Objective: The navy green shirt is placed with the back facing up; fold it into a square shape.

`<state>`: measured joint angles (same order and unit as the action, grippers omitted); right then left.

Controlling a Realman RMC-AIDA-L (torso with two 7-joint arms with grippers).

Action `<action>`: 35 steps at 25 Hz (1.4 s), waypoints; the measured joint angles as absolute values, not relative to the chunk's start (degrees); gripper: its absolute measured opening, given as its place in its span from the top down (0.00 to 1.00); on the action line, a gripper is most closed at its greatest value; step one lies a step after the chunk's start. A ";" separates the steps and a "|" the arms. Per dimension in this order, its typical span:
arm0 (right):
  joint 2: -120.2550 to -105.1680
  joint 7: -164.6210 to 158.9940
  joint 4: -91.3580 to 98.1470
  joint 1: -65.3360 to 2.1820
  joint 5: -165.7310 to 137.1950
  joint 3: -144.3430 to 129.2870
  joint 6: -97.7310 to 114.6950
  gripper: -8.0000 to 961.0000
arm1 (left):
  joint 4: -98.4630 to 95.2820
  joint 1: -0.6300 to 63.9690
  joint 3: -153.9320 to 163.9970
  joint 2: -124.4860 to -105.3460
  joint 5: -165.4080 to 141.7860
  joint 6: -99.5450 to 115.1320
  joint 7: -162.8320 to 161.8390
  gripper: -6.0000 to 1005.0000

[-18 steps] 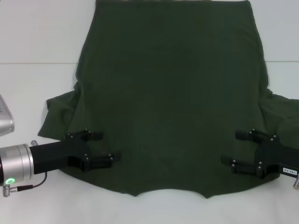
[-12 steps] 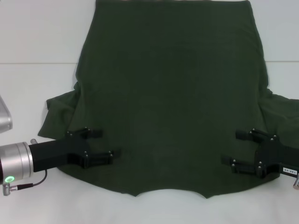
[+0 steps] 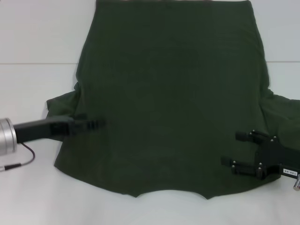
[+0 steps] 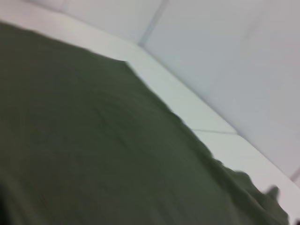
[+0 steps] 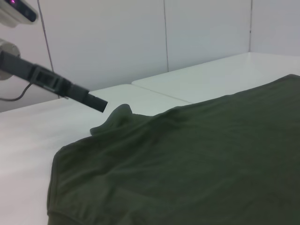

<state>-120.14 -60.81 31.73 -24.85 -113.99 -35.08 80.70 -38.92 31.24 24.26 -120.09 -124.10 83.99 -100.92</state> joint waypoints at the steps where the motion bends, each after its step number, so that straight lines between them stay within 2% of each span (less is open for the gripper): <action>1: -120.14 -60.88 31.72 -24.88 -113.99 -35.14 80.69 0.05 | -39.03 31.63 24.18 -119.64 -124.36 83.29 -103.33 0.07; 7: -120.13 -61.04 31.56 -24.94 -113.99 -35.26 80.61 0.05 | -40.11 34.02 22.09 -116.89 -126.77 75.03 -118.42 0.07; 12: -120.14 -60.93 31.05 -25.03 -113.99 -35.45 80.00 0.05 | -39.49 35.56 21.37 -116.20 -130.33 68.14 -121.46 0.07; 35: -120.14 -61.26 30.47 -25.53 -113.99 -35.51 79.71 0.05 | -32.40 35.95 22.06 -118.19 -130.34 53.38 -113.90 0.07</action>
<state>-120.14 -61.26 30.47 -25.53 -113.99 -35.51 79.71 -32.40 35.95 22.06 -118.19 -130.34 53.38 -113.90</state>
